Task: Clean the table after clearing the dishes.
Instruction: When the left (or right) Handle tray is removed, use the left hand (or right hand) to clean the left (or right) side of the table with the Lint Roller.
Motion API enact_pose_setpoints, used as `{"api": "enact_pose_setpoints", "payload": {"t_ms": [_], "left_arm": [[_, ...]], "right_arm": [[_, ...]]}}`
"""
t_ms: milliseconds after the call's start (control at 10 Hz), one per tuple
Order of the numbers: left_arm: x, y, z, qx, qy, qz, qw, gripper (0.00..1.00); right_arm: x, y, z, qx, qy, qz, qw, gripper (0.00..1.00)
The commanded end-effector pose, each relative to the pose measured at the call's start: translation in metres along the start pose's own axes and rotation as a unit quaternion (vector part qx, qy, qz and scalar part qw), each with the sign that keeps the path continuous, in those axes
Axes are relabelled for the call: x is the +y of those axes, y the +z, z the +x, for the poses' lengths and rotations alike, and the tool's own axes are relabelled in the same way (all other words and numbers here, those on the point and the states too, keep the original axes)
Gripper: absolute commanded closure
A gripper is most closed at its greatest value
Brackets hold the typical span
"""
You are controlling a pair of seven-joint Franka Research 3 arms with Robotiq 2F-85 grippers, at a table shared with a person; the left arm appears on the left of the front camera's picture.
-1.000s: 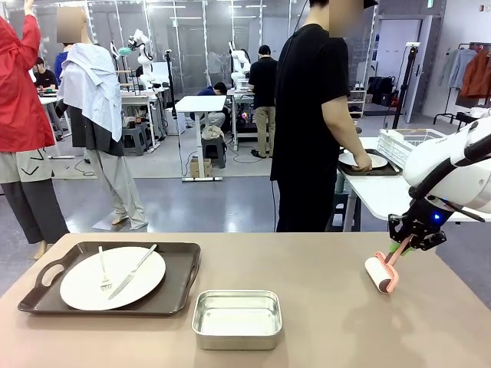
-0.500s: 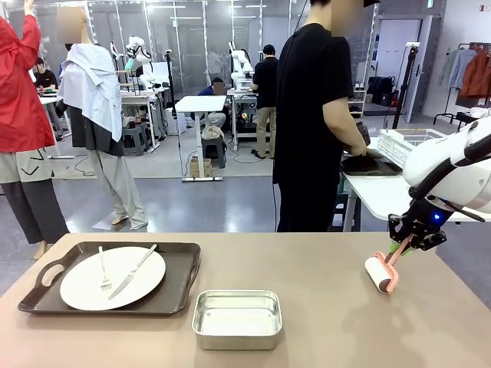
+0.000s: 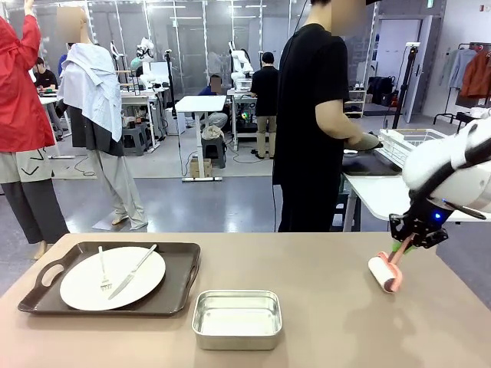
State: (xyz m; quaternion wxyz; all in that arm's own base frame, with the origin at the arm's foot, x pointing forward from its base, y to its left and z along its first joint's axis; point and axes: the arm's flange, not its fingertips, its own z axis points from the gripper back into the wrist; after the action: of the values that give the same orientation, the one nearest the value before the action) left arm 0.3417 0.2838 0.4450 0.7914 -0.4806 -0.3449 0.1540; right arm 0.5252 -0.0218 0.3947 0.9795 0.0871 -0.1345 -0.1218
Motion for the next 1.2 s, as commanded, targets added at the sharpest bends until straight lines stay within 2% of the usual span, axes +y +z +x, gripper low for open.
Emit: {"api": "enact_pose_setpoints", "payload": {"t_ms": [0,400,600,900,1100], "left_arm": [[0.0,0.002,0.0,-0.002,-0.001,-0.005,1.0,0.0],[0.0,0.002,0.0,-0.002,-0.001,-0.005,1.0,0.0],[0.0,0.002,0.0,-0.002,-0.001,-0.005,1.0,0.0],[0.0,0.002,0.0,-0.002,-0.001,-0.005,1.0,0.0],[0.0,0.002,0.0,-0.002,-0.001,-0.005,1.0,0.0]], "right_arm": [[-0.031,-0.029,-0.021,-0.029,-0.01,-0.12,0.992,0.78],[-0.048,-0.006,-0.015,-0.063,-0.007,-0.181,0.981,0.78],[-0.049,0.029,-0.015,-0.078,-0.003,-0.125,0.989,0.78],[-0.052,0.079,-0.012,-0.131,0.01,-0.11,0.985,0.78],[-0.047,0.11,-0.022,-0.138,0.032,-0.094,0.985,0.78]]}}
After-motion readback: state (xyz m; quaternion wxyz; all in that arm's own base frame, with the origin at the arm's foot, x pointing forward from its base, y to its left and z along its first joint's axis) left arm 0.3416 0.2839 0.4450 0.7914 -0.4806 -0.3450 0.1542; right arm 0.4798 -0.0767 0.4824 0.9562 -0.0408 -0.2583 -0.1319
